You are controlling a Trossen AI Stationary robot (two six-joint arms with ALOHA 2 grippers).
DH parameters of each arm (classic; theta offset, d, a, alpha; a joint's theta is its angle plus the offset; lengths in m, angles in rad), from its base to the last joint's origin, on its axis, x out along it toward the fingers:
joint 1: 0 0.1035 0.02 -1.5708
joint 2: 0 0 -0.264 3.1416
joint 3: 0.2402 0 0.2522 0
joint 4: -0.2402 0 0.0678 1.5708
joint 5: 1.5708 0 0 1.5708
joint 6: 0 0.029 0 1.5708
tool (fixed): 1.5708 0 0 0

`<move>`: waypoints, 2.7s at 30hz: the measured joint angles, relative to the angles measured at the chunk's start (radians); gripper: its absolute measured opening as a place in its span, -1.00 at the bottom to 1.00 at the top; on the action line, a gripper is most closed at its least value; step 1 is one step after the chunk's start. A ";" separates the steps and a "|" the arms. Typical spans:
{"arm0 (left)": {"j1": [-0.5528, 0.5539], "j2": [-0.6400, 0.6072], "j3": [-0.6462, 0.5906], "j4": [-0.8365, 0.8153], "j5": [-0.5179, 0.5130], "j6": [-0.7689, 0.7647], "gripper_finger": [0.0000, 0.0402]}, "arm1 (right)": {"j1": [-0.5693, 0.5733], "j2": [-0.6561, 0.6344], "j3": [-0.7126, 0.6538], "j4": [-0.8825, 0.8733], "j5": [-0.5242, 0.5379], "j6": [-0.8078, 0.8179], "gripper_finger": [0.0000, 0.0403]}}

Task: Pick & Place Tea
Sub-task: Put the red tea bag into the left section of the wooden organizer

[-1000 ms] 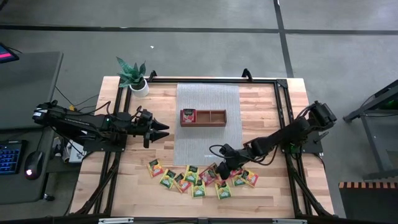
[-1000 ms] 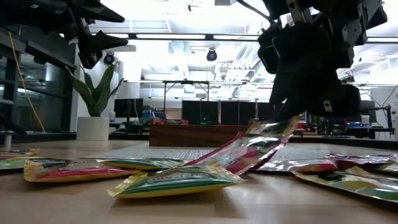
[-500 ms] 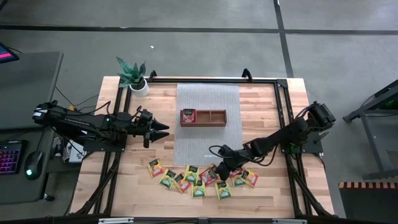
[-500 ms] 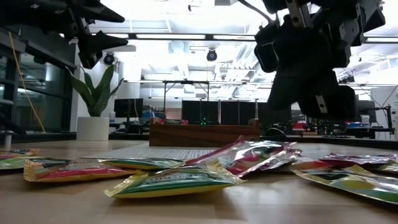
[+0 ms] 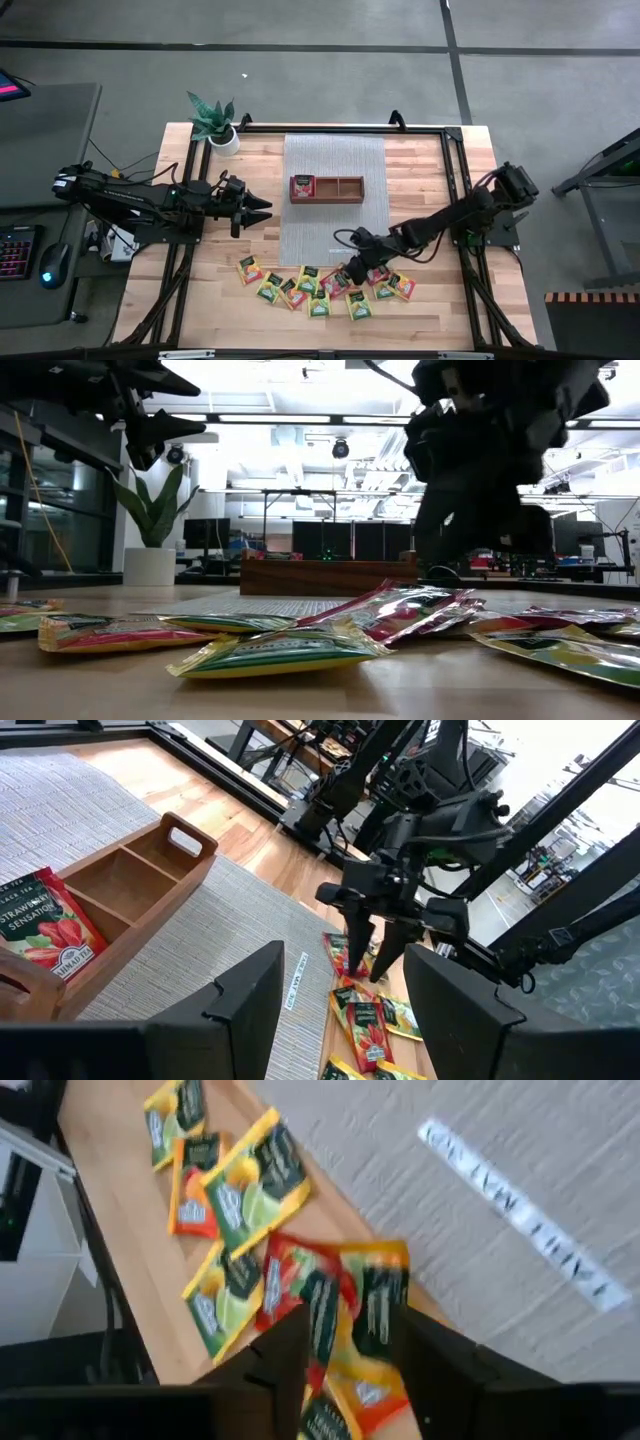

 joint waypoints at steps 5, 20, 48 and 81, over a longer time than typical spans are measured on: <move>0.000 0.000 0.000 0.000 0.000 0.000 0.02 | -0.014 0.000 0.001 0.101 -0.018 -0.026 -0.04; 0.000 0.000 0.000 0.002 0.000 -0.010 0.02 | -0.006 0.192 0.001 0.319 -0.138 0.085 0.21; 0.000 0.000 0.000 -0.001 0.000 -0.017 0.02 | -0.012 0.115 0.000 0.276 -0.161 0.084 -0.99; 0.000 0.000 0.000 0.000 0.016 -0.023 0.02 | -0.550 -0.001 0.941 -1.076 -0.194 -1.078 -1.00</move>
